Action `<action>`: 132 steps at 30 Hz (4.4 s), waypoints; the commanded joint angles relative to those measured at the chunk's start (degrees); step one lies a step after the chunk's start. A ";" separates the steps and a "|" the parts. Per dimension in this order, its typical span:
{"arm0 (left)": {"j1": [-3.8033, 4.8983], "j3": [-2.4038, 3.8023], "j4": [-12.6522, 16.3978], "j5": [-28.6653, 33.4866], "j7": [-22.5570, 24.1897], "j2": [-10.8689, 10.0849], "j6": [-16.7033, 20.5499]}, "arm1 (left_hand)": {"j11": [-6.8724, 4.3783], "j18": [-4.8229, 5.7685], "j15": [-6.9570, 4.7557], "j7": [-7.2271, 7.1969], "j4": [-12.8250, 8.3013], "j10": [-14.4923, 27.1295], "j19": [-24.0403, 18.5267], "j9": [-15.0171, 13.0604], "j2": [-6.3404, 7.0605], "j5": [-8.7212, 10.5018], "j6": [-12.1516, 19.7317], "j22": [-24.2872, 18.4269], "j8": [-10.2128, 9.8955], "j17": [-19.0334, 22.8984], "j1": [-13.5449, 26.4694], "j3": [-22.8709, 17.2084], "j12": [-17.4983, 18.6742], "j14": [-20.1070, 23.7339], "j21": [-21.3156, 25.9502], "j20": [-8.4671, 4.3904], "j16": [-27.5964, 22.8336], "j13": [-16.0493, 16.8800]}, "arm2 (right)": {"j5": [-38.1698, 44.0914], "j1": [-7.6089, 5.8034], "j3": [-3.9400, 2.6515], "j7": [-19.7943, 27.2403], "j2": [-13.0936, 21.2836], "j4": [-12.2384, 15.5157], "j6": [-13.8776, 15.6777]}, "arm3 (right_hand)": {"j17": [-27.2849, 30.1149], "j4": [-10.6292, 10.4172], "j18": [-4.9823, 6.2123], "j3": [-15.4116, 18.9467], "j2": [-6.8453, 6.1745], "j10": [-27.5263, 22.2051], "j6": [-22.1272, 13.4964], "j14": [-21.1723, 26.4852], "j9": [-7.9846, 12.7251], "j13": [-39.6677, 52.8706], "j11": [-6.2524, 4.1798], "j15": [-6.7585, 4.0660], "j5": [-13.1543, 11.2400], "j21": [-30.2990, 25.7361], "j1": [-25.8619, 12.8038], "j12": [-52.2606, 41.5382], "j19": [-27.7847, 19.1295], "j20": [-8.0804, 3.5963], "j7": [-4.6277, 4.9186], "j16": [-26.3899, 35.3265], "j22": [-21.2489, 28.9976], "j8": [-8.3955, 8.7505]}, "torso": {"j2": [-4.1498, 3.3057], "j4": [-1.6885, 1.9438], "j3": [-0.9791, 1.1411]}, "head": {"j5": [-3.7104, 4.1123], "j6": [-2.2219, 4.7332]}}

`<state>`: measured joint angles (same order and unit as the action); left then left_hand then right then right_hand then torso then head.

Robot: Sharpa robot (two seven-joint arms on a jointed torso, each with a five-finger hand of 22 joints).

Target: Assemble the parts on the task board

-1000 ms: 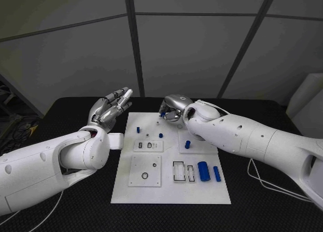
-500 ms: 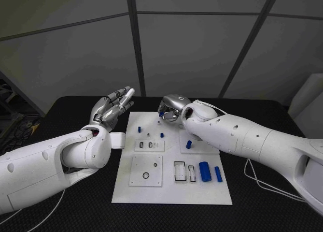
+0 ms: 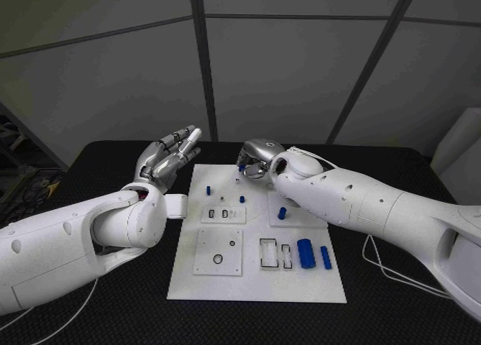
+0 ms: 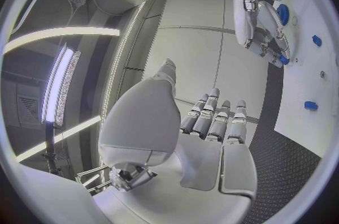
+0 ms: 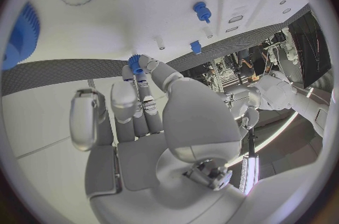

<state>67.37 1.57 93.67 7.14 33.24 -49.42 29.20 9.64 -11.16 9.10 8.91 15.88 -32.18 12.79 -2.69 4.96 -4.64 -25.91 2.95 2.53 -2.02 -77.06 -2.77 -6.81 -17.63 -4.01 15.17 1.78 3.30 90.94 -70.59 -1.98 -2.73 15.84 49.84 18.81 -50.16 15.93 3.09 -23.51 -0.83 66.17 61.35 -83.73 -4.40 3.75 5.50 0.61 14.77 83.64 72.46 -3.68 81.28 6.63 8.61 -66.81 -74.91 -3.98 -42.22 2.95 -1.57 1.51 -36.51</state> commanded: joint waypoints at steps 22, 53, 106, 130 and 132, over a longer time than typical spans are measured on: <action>0.30 0.09 0.07 -0.49 0.20 -0.07 -0.87 | 0.31 0.90 0.02 3.25 -0.41 -0.05 0.38 -0.05 -0.50 -0.03 -0.31 0.09 0.17 -0.07 -0.14 0.06 -0.19 -0.50 -0.26 0.21 0.26 0.07 | 0.26 -0.17 -0.04 0.00 -0.24 -0.16 -2.09 | 4.30 -0.84 1.12 3.24 -2.49 -10.01 -4.19 1.30 0.47 -0.11 1.90 1.51 -2.28 -2.74 0.08 0.07 -3.34 1.69 1.91 2.72 4.91 0.33 | 0.00 -0.14 0.01 | -0.14 -0.16; 0.40 0.09 -0.21 -0.49 0.04 -0.18 -1.10 | 0.40 0.92 0.09 3.35 -0.67 -0.05 0.45 -0.05 -0.62 -0.06 -0.36 0.13 0.17 -0.07 -0.22 0.12 -0.26 -0.64 -0.35 0.25 0.26 0.07 | -2.27 -0.17 -0.03 2.89 1.70 1.18 2.57 | 3.43 -0.63 0.92 3.82 -1.88 -6.97 -3.24 0.93 0.29 -0.15 1.41 1.11 -2.07 -2.28 1.22 0.27 -2.65 1.29 1.43 1.49 3.99 0.29 | -0.03 -0.21 0.01 | -0.11 0.00; 0.49 0.08 -1.65 -0.49 -0.52 -0.18 -1.83 | 0.47 0.94 0.15 3.42 -0.87 0.00 0.50 -0.04 -0.71 -0.07 -0.34 0.16 0.15 -0.07 -0.29 0.15 -0.29 -0.66 -0.43 0.27 0.26 0.06 | -13.39 -1.21 -0.20 5.05 3.91 -0.90 11.33 | 8.04 -0.95 1.82 7.19 -1.30 -10.35 -7.53 1.74 0.61 -0.06 1.97 1.53 -0.95 -4.79 2.41 -0.25 -5.11 1.73 2.05 4.47 8.57 0.20 | 0.01 -0.44 0.00 | 0.04 0.97; 0.49 0.08 -2.28 -0.49 -0.59 -0.36 -2.01 | 0.48 0.95 0.16 3.44 -1.03 0.00 0.52 -0.04 -0.72 -0.08 -0.35 0.17 0.15 -0.07 -0.36 0.19 -0.32 -0.70 -0.47 0.28 0.26 0.06 | -15.86 -2.77 -0.43 3.09 6.24 -0.98 3.56 | 6.33 -2.07 1.45 7.73 -0.64 -6.36 -4.89 1.22 0.52 0.01 1.42 1.14 -2.09 -3.91 1.34 -0.34 -3.91 1.43 1.66 3.04 6.78 0.07 | -0.03 -0.41 0.01 | 0.27 1.01; 0.49 0.08 -2.29 -0.49 -0.60 -0.33 -2.02 | 0.48 0.95 0.16 3.44 -1.03 0.00 0.52 -0.04 -0.72 -0.08 -0.35 0.17 0.15 -0.07 -0.36 0.19 -0.32 -0.70 -0.47 0.28 0.26 0.06 | -15.86 -2.79 -0.43 3.05 5.81 -1.47 2.52 | 6.25 -2.21 1.42 7.71 -0.60 -5.88 -4.71 1.21 0.54 0.01 1.32 1.06 -2.68 -3.84 1.19 -0.27 -3.83 1.35 1.57 2.93 6.66 0.13 | -0.03 -0.40 0.02 | 0.20 0.98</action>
<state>67.76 1.58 91.36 7.13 32.42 -49.82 27.95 9.64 -11.16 9.32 8.91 15.15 -32.18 12.99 -2.69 4.74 -4.64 -25.91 3.04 2.53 -2.00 -77.29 -2.69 -6.81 -17.84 -4.24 15.37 1.78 3.29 75.70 -73.20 -2.36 0.53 21.86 48.58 24.68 -43.84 13.98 4.00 -15.86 -1.71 59.90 56.16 -82.20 -3.85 3.70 6.75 1.73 12.25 79.61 73.80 -3.69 77.02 8.07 10.12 -63.73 -68.21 -3.77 -42.24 2.51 -1.54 1.77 -35.50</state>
